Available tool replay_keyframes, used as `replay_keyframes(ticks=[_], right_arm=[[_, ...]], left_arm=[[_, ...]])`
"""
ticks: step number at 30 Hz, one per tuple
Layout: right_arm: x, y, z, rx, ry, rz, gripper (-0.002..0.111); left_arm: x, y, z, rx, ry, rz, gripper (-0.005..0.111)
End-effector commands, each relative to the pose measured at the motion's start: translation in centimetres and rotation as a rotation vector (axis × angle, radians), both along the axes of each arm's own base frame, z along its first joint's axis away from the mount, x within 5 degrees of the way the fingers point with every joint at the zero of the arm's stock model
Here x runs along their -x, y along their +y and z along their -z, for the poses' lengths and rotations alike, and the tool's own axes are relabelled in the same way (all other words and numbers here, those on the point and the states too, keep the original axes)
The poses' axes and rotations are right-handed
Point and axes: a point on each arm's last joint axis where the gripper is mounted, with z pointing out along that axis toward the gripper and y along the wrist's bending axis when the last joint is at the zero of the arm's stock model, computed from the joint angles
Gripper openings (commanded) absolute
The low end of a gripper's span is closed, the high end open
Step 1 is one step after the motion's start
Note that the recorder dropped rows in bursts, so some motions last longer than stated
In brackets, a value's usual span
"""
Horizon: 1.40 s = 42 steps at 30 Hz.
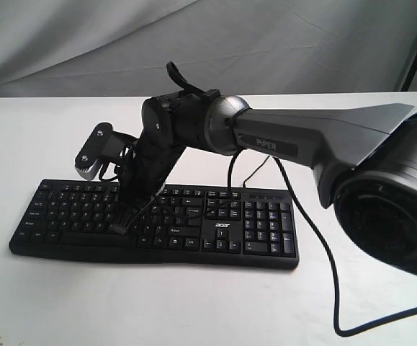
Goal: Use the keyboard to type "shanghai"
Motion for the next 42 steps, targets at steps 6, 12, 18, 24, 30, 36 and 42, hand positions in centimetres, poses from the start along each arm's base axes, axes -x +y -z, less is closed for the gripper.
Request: replay_keyframes(ticks=[6, 12, 18, 24, 30, 36, 42], right_arm=[[0.1, -0.1, -0.3, -0.002, 0.005, -0.006, 0.000], [0.2, -0.2, -0.2, 0.004, 0.011, -0.009, 0.000], [0.2, -0.1, 0.7, 0.010, 0.029, -0.006, 0.000], [0.1, -0.1, -0.2, 0.002, 0.004, -0.009, 0.000], [0.0, -0.3, -2.7, -0.005, -0.062, -0.017, 0.000], [0.3, -0.7, -4.6, -0.005, -0.068, -0.008, 0.000], [1.8, -1.3, -8.1, 0.010, -0.080, -0.007, 0.000]], left_arm=[[0.0, 0.0, 0.1, 0.003, -0.003, 0.004, 0.000], [0.0, 0.0, 0.1, 0.003, -0.003, 0.004, 0.000], [0.0, 0.0, 0.1, 0.003, -0.003, 0.004, 0.000], [0.0, 0.0, 0.1, 0.003, -0.003, 0.004, 0.000], [0.0, 0.0, 0.1, 0.003, -0.003, 0.004, 0.000], [0.0, 0.0, 0.1, 0.003, -0.003, 0.004, 0.000], [0.0, 0.0, 0.1, 0.003, -0.003, 0.004, 0.000]])
